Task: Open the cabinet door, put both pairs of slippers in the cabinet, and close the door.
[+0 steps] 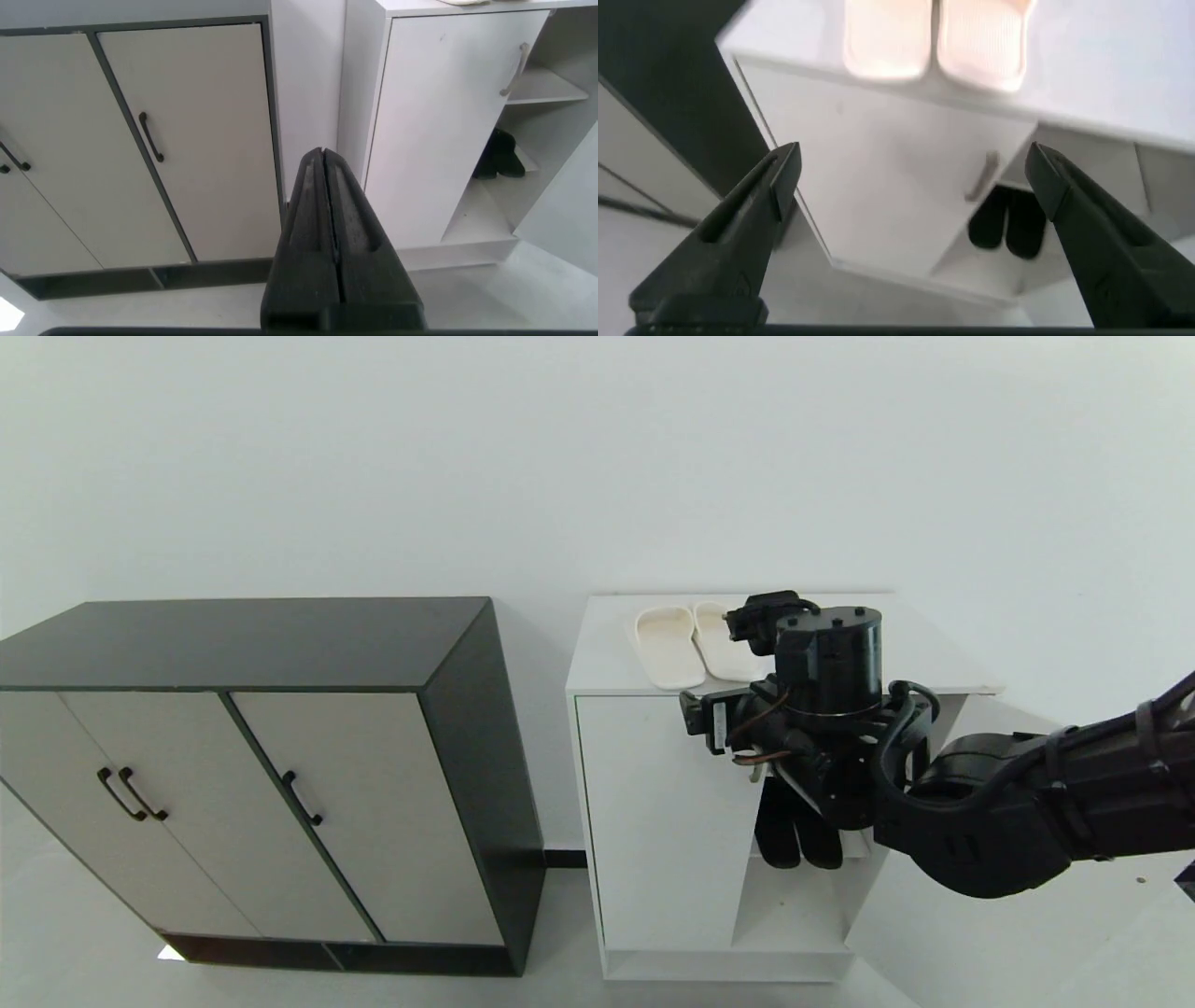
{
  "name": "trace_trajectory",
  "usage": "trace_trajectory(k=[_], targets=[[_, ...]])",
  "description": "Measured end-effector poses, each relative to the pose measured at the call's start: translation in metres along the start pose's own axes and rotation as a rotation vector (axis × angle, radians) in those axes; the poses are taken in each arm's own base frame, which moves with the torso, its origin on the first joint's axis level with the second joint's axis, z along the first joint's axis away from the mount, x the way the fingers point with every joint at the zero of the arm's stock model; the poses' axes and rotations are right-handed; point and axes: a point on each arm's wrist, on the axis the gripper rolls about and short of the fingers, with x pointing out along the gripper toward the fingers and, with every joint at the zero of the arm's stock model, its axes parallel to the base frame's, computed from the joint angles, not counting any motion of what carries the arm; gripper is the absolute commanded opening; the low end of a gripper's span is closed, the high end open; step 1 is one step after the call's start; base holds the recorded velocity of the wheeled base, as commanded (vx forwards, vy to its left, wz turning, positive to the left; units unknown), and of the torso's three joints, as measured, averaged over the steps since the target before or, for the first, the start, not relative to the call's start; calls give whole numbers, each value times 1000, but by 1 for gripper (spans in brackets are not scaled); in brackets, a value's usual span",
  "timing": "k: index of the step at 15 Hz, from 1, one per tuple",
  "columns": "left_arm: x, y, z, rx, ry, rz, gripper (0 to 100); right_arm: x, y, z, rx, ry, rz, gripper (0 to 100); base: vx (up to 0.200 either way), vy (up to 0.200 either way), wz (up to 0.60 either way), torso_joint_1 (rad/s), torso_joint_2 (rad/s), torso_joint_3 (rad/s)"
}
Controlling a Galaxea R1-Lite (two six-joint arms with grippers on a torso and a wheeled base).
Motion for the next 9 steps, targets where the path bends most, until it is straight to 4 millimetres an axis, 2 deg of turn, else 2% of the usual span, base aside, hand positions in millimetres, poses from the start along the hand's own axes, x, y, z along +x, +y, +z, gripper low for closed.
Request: trace_trajectory(k=[4,9], targets=[[0,0,0,0,0,0,0,6,-4,6,19,-18,-13,100,200,0,0,1,-4,2],[0,0,0,1,0,0,0,17,-10,1,21,-6,-30,100,200,0,0,10,4,0]])
